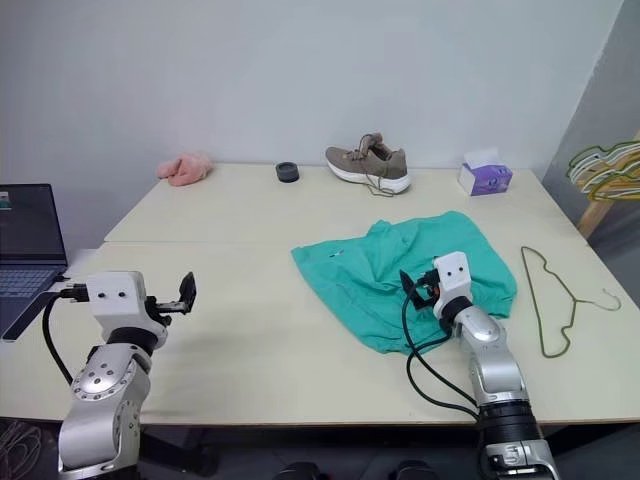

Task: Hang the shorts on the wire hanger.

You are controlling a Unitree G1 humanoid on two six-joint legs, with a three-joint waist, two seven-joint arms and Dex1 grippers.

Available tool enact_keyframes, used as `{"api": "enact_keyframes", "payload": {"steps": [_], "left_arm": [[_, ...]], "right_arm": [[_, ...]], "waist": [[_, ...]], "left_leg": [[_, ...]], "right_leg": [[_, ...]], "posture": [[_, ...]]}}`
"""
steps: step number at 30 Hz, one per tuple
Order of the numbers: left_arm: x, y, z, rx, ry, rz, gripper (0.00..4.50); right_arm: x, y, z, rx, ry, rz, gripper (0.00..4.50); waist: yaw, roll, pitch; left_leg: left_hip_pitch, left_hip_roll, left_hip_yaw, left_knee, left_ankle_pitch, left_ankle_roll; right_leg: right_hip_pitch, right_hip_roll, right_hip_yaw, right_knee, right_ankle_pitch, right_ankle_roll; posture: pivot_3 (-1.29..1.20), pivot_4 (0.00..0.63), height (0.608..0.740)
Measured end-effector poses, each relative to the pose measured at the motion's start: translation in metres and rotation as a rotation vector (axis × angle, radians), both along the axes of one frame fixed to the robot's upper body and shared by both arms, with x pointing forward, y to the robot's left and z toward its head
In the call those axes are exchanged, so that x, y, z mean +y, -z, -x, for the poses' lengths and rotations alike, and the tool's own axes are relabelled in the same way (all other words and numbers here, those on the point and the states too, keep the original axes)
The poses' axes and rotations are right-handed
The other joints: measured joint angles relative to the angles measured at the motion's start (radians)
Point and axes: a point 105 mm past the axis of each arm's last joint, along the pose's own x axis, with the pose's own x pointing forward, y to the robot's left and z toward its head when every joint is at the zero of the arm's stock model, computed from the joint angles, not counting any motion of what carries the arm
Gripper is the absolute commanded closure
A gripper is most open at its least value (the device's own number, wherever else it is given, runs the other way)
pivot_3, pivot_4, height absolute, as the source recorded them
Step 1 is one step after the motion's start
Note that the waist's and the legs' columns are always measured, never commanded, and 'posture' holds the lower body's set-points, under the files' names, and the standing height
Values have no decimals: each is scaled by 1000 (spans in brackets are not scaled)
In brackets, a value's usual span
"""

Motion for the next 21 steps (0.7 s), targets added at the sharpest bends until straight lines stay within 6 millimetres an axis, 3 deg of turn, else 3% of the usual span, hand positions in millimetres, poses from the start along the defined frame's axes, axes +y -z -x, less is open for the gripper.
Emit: {"api": "enact_keyframes", "payload": {"steps": [5, 21], "left_arm": [[-11, 1, -3, 0, 48, -6, 0], [-11, 0, 0, -21, 64, -11, 0]], "right_arm": [[1, 0, 0, 0, -3, -3, 53], [9, 1, 3, 5, -62, 7, 53]], "waist": [[0, 0, 0], [-1, 0, 0]], "left_leg": [[0, 0, 0, 0, 0, 0], [0, 0, 1, 0, 0, 0]], "right_leg": [[0, 0, 0, 0, 0, 0], [0, 0, 0, 0, 0, 0]], "posture": [[115, 0, 740], [108, 0, 740]]}}
